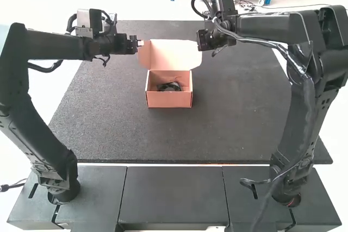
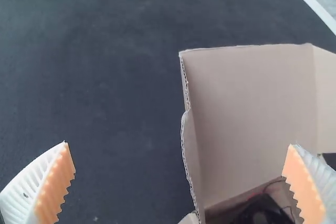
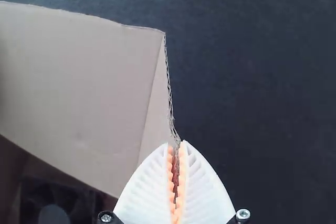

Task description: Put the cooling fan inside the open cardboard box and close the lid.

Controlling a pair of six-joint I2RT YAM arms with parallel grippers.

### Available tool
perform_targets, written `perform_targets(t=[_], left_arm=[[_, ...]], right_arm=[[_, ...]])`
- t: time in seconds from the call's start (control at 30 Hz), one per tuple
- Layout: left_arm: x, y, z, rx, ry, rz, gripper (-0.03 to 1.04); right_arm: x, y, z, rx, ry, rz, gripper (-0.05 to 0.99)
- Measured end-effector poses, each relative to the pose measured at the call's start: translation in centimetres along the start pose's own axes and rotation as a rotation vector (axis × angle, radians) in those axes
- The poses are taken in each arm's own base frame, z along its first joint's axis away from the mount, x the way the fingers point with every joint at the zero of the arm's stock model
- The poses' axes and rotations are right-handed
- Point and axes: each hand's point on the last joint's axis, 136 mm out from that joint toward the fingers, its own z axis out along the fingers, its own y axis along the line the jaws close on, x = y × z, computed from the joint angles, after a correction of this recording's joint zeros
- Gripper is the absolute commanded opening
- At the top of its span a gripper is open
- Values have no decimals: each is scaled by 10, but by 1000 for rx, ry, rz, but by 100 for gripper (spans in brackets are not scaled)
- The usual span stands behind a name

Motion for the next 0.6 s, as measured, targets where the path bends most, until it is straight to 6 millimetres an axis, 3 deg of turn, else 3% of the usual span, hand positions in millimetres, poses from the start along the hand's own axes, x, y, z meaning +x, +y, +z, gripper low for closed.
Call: perform_targets(t=[0.17,0.37,0.53,0.6], left_arm=[[6,-7,14,15,39,0,83],[26,-14,15,24,119,-6,74],[27,-12,14,20,123,6,73],[24,-7,14,13,113,9,63]], right_arm=[[0,1,0,-7,0,0,-2],[0,2,0,-9,0,0,-2],[0,3,0,-15,0,0,-1],[0,3,0,-16,-1,0,-1]])
